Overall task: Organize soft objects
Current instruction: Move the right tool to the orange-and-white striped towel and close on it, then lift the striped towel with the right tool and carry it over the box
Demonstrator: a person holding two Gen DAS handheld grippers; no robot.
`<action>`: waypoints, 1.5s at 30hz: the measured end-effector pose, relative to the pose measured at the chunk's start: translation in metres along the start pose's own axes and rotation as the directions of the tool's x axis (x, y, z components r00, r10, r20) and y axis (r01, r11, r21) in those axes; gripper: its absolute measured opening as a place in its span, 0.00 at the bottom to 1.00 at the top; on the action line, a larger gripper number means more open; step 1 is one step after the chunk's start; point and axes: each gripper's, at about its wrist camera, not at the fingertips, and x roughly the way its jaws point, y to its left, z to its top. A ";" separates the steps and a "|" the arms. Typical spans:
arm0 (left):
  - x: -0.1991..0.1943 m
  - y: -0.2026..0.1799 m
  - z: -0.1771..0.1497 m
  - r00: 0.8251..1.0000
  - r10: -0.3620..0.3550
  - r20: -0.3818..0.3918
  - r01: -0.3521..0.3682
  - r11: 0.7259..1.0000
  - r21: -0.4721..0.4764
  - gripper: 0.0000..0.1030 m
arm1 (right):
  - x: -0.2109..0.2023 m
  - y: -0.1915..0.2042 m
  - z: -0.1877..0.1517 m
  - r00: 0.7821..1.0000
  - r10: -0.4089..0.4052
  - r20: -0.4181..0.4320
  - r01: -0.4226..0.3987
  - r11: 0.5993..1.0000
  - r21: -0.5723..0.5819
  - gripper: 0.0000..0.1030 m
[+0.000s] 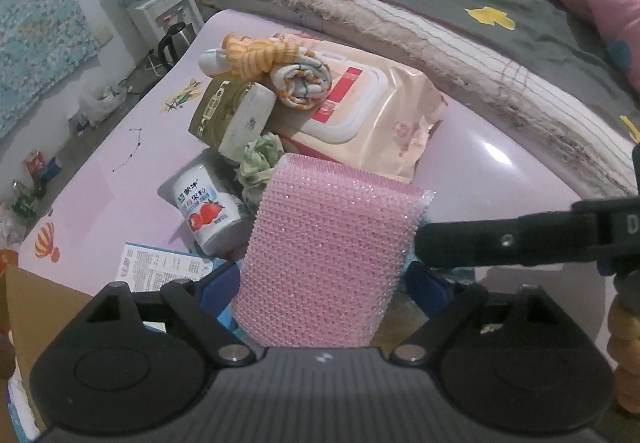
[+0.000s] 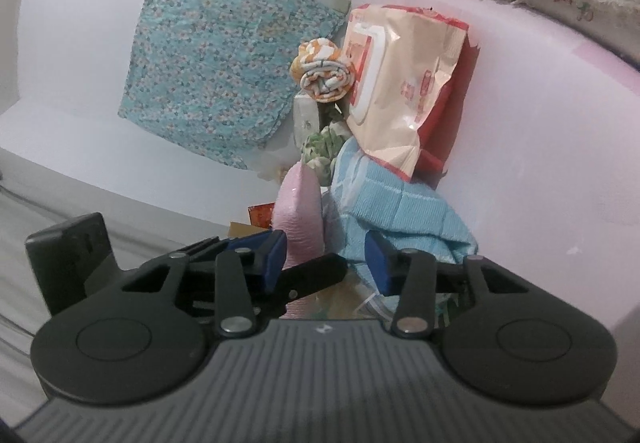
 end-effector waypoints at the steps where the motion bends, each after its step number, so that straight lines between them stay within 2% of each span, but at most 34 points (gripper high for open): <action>1: 0.000 0.000 0.001 1.000 0.000 0.000 0.000 1.000 -0.004 0.84 | 0.000 -0.001 0.001 1.000 0.000 0.001 0.000 1.000 0.003 0.41; 3: 0.001 0.001 0.002 1.000 0.006 0.001 -0.006 1.000 -0.013 0.79 | 0.002 -0.004 0.004 1.000 0.004 -0.003 -0.004 1.000 0.013 0.41; 8: -0.001 0.007 0.003 1.000 -0.012 0.002 0.012 0.998 -0.056 0.77 | 0.000 0.004 0.009 1.000 0.003 0.006 -0.003 1.000 -0.011 0.43; 12: -0.013 0.013 0.004 0.998 -0.059 0.006 0.059 0.995 -0.081 0.80 | -0.010 0.014 0.022 0.999 -0.005 0.047 0.007 0.999 -0.047 0.44; 16: -0.031 0.028 0.010 0.994 -0.095 0.053 0.101 0.986 -0.135 0.84 | -0.015 0.021 0.036 0.997 -0.013 0.081 0.017 0.998 -0.058 0.44; 19: -0.039 0.043 0.016 0.988 -0.131 0.083 0.146 0.967 -0.208 0.84 | -0.016 0.027 0.044 0.995 -0.016 0.099 0.023 0.997 -0.072 0.45; 22: -0.037 0.061 0.023 0.984 -0.152 0.094 0.174 0.932 -0.318 0.84 | -0.012 0.039 0.056 0.993 -0.034 0.115 0.049 0.991 -0.127 0.50; 24: -0.032 0.072 0.024 0.984 -0.149 0.092 0.174 0.902 -0.394 0.83 | -0.002 0.053 0.068 0.991 -0.066 0.114 0.089 0.974 -0.206 0.58; 27: -0.026 0.082 0.022 0.988 -0.128 0.084 0.153 0.871 -0.466 0.78 | 0.023 0.074 0.090 0.986 -0.126 0.106 0.154 0.933 -0.326 0.62; 34: -0.026 0.101 0.008 0.992 -0.104 0.070 0.125 0.836 -0.534 0.73 | 0.095 0.088 0.124 0.951 -0.300 0.080 0.302 0.836 -0.457 0.62; 35: -0.026 0.103 0.006 0.992 -0.104 0.071 0.126 0.830 -0.544 0.73 | 0.106 0.084 0.126 0.938 -0.340 0.068 0.331 0.822 -0.464 0.57; 36: -0.026 0.106 0.004 0.992 -0.106 0.072 0.128 0.822 -0.554 0.72 | 0.111 0.083 0.126 0.936 -0.346 0.060 0.332 0.817 -0.471 0.46; 39: -0.028 0.112 0.001 0.988 -0.125 0.089 0.153 0.807 -0.571 0.72 | 0.108 0.079 0.123 0.944 -0.329 0.029 0.309 0.851 -0.424 0.37; 42: -0.030 0.112 0.001 0.981 -0.156 0.116 0.195 0.793 -0.577 0.73 | 0.090 0.072 0.119 0.953 -0.300 0.030 0.290 0.887 -0.358 0.35; 45: -0.033 0.106 0.004 0.967 -0.203 0.151 0.253 0.778 -0.575 0.74 | 0.065 0.056 0.111 0.977 -0.212 0.003 0.206 0.947 -0.245 0.35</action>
